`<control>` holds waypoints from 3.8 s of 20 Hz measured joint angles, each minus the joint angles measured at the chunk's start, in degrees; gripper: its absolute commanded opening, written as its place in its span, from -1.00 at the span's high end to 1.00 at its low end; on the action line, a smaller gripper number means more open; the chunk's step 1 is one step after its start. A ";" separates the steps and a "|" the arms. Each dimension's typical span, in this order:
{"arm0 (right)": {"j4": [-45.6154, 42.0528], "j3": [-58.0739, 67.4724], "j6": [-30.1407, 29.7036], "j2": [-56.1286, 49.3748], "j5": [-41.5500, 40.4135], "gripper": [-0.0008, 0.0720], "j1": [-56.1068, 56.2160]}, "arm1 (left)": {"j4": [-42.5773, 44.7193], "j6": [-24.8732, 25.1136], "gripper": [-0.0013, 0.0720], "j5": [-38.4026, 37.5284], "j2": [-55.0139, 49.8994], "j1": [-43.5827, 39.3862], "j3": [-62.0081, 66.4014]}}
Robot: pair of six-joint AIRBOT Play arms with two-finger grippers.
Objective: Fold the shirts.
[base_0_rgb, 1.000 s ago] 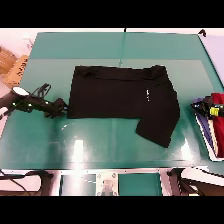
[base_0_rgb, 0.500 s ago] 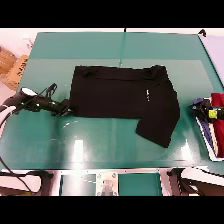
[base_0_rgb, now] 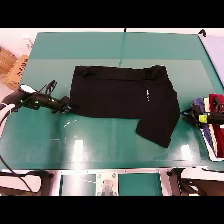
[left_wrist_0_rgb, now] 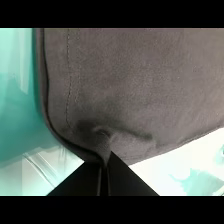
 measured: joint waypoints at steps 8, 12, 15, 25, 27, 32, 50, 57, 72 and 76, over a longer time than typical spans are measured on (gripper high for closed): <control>6.71 -0.15 -2.93 -4.50 -4.48 -0.09 5.42 | -0.07 0.07 0.90 -0.63 0.00 0.00 0.07; 6.29 -0.17 -4.13 -4.92 -2.84 -0.08 4.85 | 0.07 0.07 0.90 -1.29 0.00 0.00 0.07; 4.96 -0.24 -4.76 -5.07 -0.42 0.36 2.64 | 0.48 0.09 0.90 -1.84 0.00 0.00 0.07; 10.91 2.47 -7.52 -3.61 5.53 0.95 2.29 | -0.09 1.25 0.90 -4.63 2.14 0.00 2.08; 14.95 6.60 -7.72 -0.59 9.07 0.95 2.45 | -0.57 1.60 0.90 -7.08 5.49 0.00 5.64; 28.55 20.85 -7.69 13.62 14.95 0.95 2.25 | -0.98 0.44 0.90 -10.93 19.21 0.00 21.38; 34.51 37.13 -1.05 49.42 -5.46 0.95 -3.37 | 17.59 -8.44 0.90 -8.52 40.89 0.00 49.05; 33.00 6.58 -10.99 40.94 -11.32 0.95 9.49 | 14.19 -3.72 0.90 -2.82 31.12 -0.02 21.16; 33.55 27.28 -14.51 -15.61 -15.85 0.95 19.96 | -2.71 5.95 0.90 18.56 -2.69 -0.46 20.28; 33.64 37.88 -12.46 -20.26 -15.56 0.95 21.62 | -4.24 6.08 0.90 21.46 -3.74 -0.44 25.24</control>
